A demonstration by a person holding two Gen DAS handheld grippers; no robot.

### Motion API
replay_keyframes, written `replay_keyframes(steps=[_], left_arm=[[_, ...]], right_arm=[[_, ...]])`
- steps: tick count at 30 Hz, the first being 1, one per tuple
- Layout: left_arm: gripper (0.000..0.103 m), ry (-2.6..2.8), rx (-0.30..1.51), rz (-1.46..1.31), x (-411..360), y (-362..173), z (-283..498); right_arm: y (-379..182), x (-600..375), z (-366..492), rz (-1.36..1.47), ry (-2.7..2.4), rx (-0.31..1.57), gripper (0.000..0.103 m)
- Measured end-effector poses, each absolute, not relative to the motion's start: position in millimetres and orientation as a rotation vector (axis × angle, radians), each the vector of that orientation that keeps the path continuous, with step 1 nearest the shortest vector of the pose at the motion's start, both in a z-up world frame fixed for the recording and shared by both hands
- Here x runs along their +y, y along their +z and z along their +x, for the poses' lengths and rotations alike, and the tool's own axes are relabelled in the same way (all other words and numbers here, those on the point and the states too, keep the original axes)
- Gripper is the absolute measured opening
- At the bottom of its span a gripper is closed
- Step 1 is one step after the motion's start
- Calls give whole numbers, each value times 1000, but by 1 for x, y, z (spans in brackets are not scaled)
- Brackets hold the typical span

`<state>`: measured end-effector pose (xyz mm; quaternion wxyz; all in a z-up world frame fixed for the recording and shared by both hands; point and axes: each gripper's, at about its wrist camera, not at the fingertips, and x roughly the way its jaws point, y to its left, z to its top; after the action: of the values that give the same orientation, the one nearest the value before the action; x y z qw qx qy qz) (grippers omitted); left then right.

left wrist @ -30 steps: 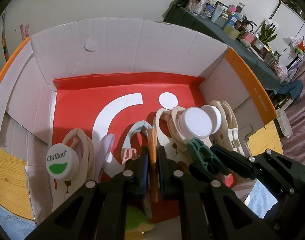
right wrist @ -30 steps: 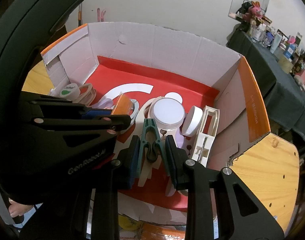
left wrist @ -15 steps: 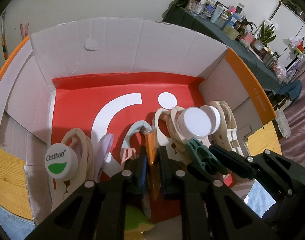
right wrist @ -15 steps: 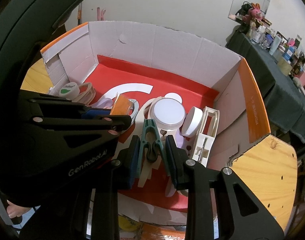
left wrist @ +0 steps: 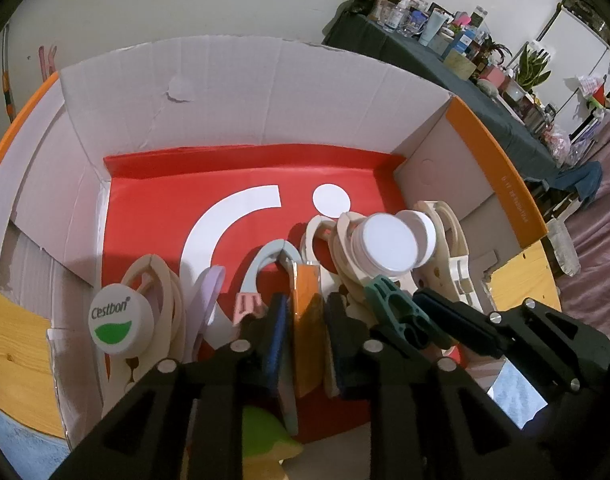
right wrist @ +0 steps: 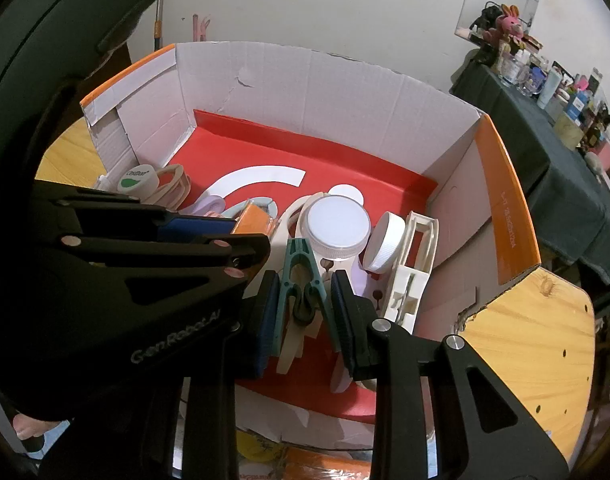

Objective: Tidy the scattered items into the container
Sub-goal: 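Lower both items into the box and open both grippers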

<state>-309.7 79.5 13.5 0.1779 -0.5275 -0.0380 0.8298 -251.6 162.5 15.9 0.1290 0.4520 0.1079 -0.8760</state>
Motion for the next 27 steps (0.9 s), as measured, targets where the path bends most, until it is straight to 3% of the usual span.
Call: replay_keyframes(steps=[10,11,12,14,27], left_arm=[[35,2349,-110,-1479,79,17,-310],[36,2350,-109,-1473,79,18,-309],[36,2353,-105,-1470,79,19,-309],[36,2362,-96,-1463,79,20,-309],[36,2369,-110,-1454,74,26,-310]], right_arm=[[17,164,-250,1326,-2544,299,28],[17,164,-250,1328,-2545,296,32],[17,164,-251,1331,-2547,292,49],[19,163,-249,1304,-2559,292,67],[25,161,-248,1275,-2587,316,67]])
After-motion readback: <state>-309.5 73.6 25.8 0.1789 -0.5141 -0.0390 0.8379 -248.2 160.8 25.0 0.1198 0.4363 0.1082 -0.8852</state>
